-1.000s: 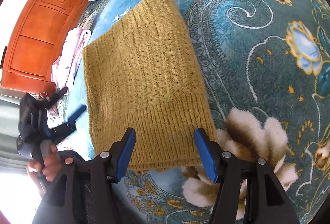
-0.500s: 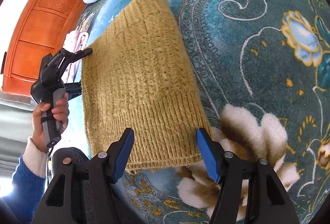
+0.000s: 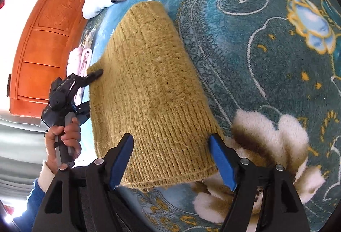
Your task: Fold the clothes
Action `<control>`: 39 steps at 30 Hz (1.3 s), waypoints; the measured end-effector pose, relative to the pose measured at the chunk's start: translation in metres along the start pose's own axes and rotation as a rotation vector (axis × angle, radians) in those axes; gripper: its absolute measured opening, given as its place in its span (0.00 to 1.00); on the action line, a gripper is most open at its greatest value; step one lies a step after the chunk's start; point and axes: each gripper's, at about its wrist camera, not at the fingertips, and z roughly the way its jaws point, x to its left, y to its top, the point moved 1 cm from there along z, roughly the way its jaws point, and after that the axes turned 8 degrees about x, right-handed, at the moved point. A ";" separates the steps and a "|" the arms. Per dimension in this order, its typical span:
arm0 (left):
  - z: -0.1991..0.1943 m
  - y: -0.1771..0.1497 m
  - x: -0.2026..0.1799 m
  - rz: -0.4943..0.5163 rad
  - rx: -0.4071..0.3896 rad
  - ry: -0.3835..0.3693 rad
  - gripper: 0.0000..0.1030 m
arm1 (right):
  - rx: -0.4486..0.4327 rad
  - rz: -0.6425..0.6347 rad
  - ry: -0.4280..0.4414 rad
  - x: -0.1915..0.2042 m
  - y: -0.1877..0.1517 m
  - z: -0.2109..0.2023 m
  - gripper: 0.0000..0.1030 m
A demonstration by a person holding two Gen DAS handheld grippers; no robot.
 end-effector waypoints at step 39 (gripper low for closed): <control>-0.084 -0.028 0.079 -0.257 -0.069 -0.084 0.40 | 0.041 0.071 0.288 0.031 0.006 0.077 0.62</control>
